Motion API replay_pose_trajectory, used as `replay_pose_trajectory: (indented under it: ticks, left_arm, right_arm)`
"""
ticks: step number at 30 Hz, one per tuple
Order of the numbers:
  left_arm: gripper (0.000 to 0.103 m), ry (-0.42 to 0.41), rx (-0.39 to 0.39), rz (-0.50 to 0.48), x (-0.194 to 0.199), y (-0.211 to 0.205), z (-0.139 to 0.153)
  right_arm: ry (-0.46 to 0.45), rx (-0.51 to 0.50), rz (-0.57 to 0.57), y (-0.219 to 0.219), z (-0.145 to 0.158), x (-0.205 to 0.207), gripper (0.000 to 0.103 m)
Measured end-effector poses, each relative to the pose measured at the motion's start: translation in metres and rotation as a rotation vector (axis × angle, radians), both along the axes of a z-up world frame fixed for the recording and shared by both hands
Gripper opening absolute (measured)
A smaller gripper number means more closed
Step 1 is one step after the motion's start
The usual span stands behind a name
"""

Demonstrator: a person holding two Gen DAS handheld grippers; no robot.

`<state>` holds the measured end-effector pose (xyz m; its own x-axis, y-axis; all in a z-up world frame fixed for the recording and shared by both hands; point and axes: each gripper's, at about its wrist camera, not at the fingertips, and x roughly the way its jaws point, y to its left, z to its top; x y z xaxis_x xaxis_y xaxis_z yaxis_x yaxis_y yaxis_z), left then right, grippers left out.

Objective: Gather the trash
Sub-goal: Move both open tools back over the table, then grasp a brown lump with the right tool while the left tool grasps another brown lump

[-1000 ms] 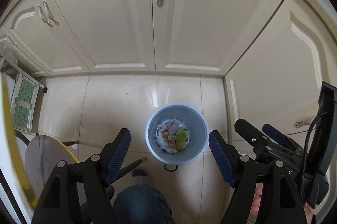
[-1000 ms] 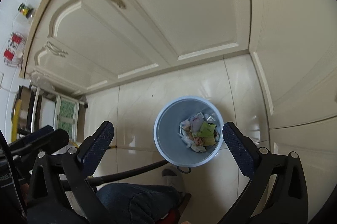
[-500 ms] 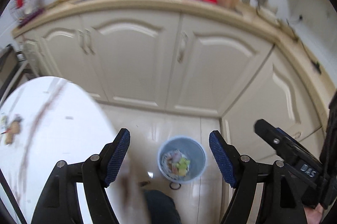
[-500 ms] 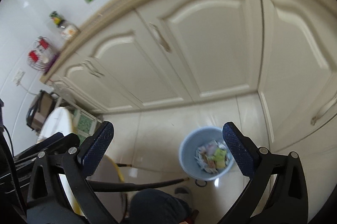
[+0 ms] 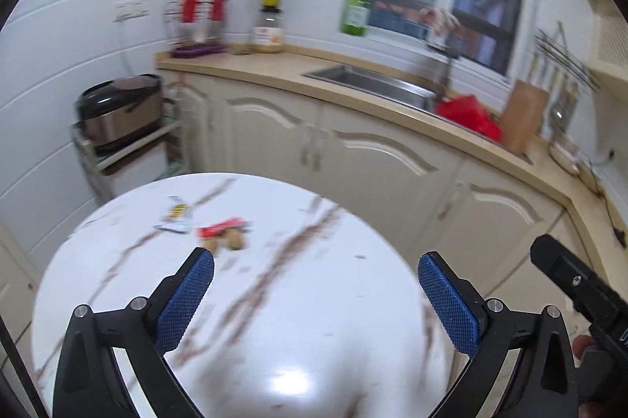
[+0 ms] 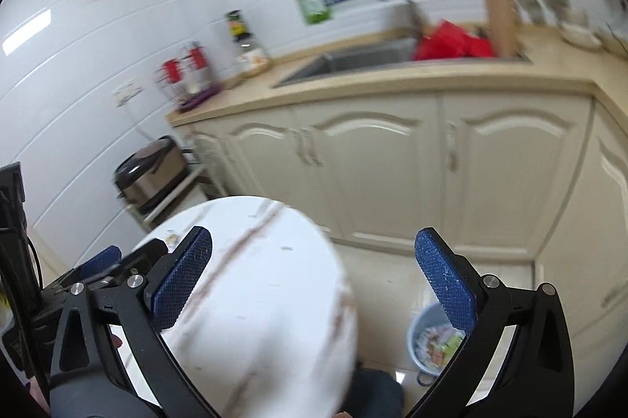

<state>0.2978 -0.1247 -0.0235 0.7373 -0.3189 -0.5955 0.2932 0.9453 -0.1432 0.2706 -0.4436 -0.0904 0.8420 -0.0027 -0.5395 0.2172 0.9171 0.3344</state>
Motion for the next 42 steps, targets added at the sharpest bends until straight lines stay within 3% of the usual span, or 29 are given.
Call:
replay_pose_trajectory:
  ticks: [6, 12, 18, 25, 31, 38, 42]
  left_arm:
    - [0.102, -0.022, 0.003, 0.124, -0.032, 0.059, -0.001]
    - [0.102, -0.01, -0.009, 0.22, -0.036, 0.088, -0.002]
    - [0.102, -0.012, -0.033, 0.287, -0.045, 0.121, -0.001]
    - [0.102, -0.036, -0.019, 0.297, -0.033, 0.128, -0.01]
    - [0.102, 0.033, 0.019, 0.248, 0.009, 0.117, -0.038]
    - [0.102, 0.136, 0.073, 0.181, 0.085, 0.092, -0.069]
    - [0.101, 0.192, 0.098, 0.165, 0.128, 0.081, -0.091]
  right_arm:
    - [-0.016, -0.059, 0.127, 0.075, 0.014, 0.026, 0.103]
    - [-0.013, -0.106, 0.221, 0.129, 0.014, 0.044, 0.103]
    - [0.01, -0.135, 0.267, 0.156, 0.006, 0.06, 0.103]
    - [0.023, -0.186, 0.291, 0.178, 0.002, 0.072, 0.103]
    - [0.099, -0.225, 0.297, 0.184, -0.024, 0.1, 0.103]
    - [0.246, -0.216, 0.33, 0.172, -0.081, 0.153, 0.103]
    - [0.305, -0.199, 0.361, 0.171, -0.11, 0.177, 0.097]
